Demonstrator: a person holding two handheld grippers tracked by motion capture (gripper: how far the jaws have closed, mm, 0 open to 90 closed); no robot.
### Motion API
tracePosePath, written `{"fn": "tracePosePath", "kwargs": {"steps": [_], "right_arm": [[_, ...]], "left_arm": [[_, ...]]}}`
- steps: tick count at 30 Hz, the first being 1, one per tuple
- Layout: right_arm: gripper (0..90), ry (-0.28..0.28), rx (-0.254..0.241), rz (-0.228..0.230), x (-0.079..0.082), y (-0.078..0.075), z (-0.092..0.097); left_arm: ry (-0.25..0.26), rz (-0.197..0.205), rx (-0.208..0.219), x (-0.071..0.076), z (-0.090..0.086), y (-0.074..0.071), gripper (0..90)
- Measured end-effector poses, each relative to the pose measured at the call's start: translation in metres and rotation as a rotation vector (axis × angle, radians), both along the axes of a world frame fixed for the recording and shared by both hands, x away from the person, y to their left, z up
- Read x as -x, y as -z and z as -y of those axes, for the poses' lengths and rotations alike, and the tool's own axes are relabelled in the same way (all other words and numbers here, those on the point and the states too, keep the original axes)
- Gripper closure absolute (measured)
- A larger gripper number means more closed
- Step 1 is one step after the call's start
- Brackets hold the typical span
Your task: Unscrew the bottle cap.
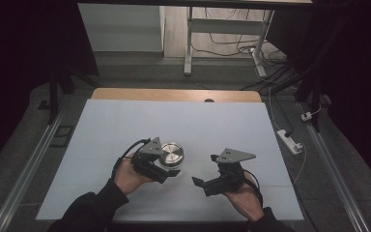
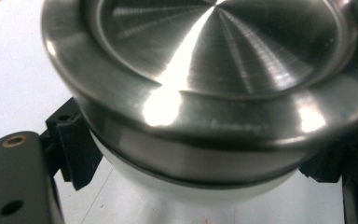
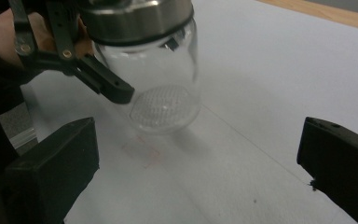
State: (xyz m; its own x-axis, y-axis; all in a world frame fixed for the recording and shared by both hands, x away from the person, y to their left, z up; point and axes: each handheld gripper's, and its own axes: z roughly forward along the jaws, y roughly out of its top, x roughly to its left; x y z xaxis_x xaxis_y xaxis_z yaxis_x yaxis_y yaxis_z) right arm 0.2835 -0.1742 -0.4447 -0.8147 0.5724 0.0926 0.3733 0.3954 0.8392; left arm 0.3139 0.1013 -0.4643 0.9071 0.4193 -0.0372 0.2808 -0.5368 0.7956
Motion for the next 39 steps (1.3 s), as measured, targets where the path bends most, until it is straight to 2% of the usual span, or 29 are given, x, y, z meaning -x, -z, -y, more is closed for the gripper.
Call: {"fn": "tracePosePath", "kwargs": {"steps": [12,20,25,31,33,34,38,39], "right_arm": [[0.0,-0.02,0.012,0.002,-0.01,-0.013,-0.026],[0.0,-0.017,0.022,0.021,-0.018,-0.02,-0.047],[0.0,-0.029,0.022,0.038,-0.024,-0.024,-0.067],[4.4,-0.046,0.015,0.043,-0.027,-0.021,-0.078],[6.7,-0.047,0.011,0.041,-0.029,-0.021,-0.081],[6.7,-0.047,0.011,0.041,-0.029,-0.021,-0.081],[11.8,-0.058,0.012,0.047,-0.032,-0.02,-0.086],[14.9,-0.062,0.02,0.059,-0.032,-0.019,-0.088]], "left_arm": [[-0.024,-0.01,-0.018,-0.001,0.002,0.002,15.8],[-0.047,-0.027,-0.017,-0.003,0.002,0.004,15.8],[-0.044,-0.023,-0.026,-0.002,0.004,0.004,15.9],[-0.041,-0.02,-0.047,-0.002,0.005,0.005,15.8],[-0.06,-0.026,-0.019,-0.001,0.008,0.006,15.8],[-0.051,-0.023,-0.032,-0.002,0.007,0.006,15.8],[-0.054,-0.023,-0.027,-0.002,0.007,0.006,15.8],[-0.042,-0.02,-0.038,-0.002,0.006,0.005,15.8]]}}
